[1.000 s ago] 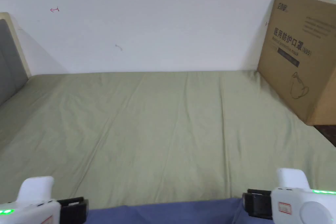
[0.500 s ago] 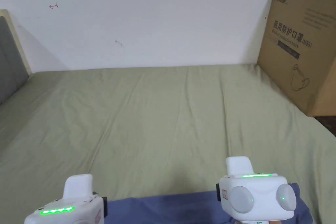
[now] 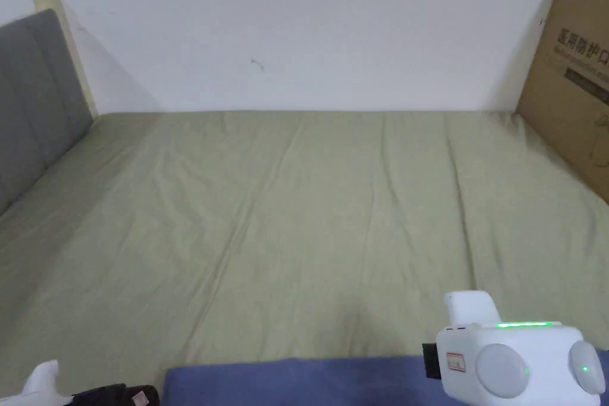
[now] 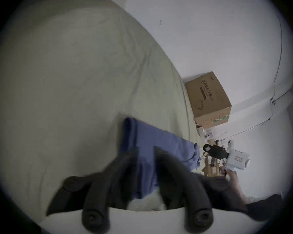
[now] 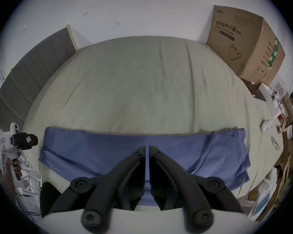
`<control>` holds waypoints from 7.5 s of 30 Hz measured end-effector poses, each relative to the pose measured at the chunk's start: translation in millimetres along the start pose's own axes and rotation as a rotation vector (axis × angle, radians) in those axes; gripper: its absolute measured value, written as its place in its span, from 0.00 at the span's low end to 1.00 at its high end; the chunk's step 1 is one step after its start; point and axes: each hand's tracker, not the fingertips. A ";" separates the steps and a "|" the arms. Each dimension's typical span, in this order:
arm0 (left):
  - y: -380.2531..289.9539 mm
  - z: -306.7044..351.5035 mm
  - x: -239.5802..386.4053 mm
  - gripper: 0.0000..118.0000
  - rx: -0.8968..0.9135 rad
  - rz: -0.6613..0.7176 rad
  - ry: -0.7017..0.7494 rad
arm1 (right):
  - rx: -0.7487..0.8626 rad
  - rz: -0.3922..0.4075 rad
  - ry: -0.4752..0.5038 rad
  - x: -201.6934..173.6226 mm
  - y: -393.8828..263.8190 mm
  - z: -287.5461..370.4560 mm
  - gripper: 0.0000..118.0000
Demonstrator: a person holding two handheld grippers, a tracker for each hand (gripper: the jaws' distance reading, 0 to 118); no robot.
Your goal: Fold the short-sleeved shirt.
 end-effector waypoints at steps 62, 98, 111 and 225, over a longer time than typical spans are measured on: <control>-49.8 -144.8 231.4 0.00 -0.108 -0.550 0.425 | 0.009 -0.157 0.108 77.8 -2.2 17.6 0.03; -10.3 -92.1 19.1 0.97 -0.203 0.098 -0.053 | -0.081 -0.039 0.095 45.5 0.5 -7.7 0.03; -20.0 -173.3 -0.5 0.06 -0.295 0.188 -0.253 | -0.100 -0.011 0.082 38.6 1.3 -7.0 0.03; -35.5 -187.4 58.6 1.00 -0.344 0.114 -0.304 | -0.329 -0.081 0.364 59.5 -42.1 -70.0 0.03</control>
